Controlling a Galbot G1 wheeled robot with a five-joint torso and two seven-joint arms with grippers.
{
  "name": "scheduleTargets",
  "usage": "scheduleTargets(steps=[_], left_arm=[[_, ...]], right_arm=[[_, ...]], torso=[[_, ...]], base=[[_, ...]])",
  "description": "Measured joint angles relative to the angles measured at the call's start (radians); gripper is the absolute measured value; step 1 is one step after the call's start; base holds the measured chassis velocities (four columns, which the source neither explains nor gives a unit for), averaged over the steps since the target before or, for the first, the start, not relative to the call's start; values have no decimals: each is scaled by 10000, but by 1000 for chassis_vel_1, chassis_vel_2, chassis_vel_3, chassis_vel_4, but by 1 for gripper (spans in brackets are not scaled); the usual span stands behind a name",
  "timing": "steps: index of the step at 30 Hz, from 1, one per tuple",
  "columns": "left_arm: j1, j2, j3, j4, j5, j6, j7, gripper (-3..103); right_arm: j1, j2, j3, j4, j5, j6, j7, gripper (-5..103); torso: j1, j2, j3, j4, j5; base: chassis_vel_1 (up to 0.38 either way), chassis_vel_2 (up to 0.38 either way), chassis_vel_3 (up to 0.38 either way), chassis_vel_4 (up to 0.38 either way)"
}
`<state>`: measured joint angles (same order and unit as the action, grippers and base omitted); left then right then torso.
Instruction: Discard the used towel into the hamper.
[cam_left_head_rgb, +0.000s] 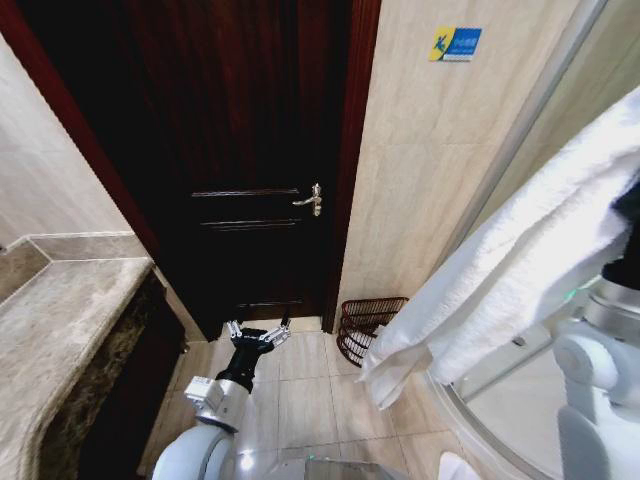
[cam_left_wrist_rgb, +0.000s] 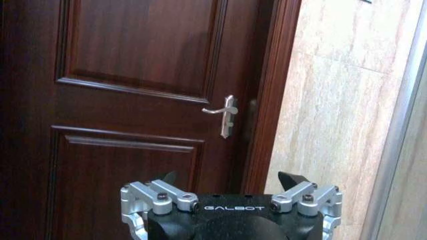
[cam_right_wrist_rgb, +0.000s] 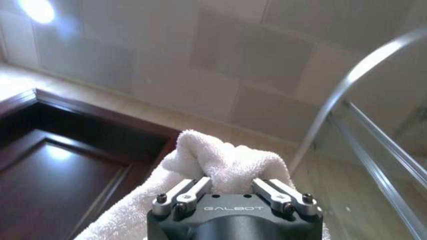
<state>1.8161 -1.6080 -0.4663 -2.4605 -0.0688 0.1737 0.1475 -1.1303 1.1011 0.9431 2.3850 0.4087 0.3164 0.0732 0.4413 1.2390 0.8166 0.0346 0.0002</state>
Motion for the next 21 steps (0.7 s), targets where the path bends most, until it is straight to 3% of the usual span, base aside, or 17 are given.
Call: scheduleTargets(steps=[21], left_arm=[[1, 0, 0, 0, 0, 1, 0, 100]], right_arm=[[33, 203, -706, 387, 30, -367, 89, 13]], torso=[[-3, 7, 0, 3, -1]], base=[[-38, 35, 39, -37]])
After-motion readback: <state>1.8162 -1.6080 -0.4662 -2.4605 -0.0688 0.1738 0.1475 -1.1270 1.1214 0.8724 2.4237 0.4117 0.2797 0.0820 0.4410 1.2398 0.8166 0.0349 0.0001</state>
